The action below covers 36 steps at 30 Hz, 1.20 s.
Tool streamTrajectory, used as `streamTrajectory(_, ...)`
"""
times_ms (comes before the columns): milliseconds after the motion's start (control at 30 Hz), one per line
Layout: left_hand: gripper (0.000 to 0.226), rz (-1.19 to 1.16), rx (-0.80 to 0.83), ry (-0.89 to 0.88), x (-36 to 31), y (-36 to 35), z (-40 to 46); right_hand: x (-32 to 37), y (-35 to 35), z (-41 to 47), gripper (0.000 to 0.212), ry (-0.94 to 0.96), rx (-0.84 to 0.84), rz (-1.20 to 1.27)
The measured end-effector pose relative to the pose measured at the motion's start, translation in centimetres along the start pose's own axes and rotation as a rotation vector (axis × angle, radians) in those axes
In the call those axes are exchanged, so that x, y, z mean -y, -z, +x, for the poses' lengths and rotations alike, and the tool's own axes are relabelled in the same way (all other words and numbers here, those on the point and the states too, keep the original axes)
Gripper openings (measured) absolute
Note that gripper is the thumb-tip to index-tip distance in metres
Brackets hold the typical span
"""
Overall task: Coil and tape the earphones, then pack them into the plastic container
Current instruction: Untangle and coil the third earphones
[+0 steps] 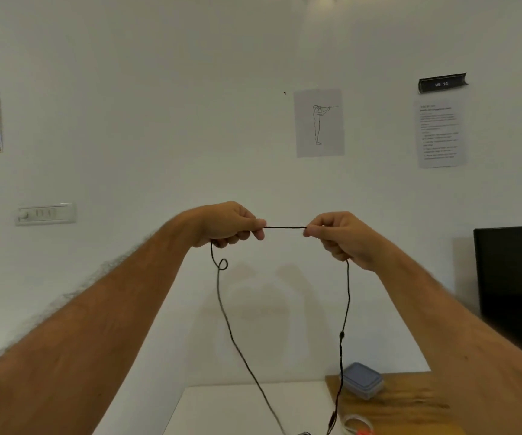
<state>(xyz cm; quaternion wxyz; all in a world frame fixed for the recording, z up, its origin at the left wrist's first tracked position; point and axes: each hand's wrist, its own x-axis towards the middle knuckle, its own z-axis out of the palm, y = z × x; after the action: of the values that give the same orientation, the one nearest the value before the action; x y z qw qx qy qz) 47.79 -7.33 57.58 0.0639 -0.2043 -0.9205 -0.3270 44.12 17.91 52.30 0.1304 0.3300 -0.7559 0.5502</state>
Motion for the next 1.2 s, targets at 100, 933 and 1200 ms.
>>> streamTrajectory(100, 0.029, -0.036, 0.006, 0.013, 1.3, 0.6, -0.5, -1.3, 1.6, -0.6, 0.018, -0.001, -0.037, 0.022)
streamTrajectory(933, 0.018, -0.092, -0.136, -0.081, 1.8, 0.0, -1.1, -0.4, 0.1, -1.3, 0.046, -0.157, 0.147, 0.088)
streamTrajectory(1200, 0.022, -0.103, -0.093, -0.091, 0.6, -1.0, -0.5, 1.5, -2.7, 0.8, 0.012, 0.039, 0.074, -0.034)
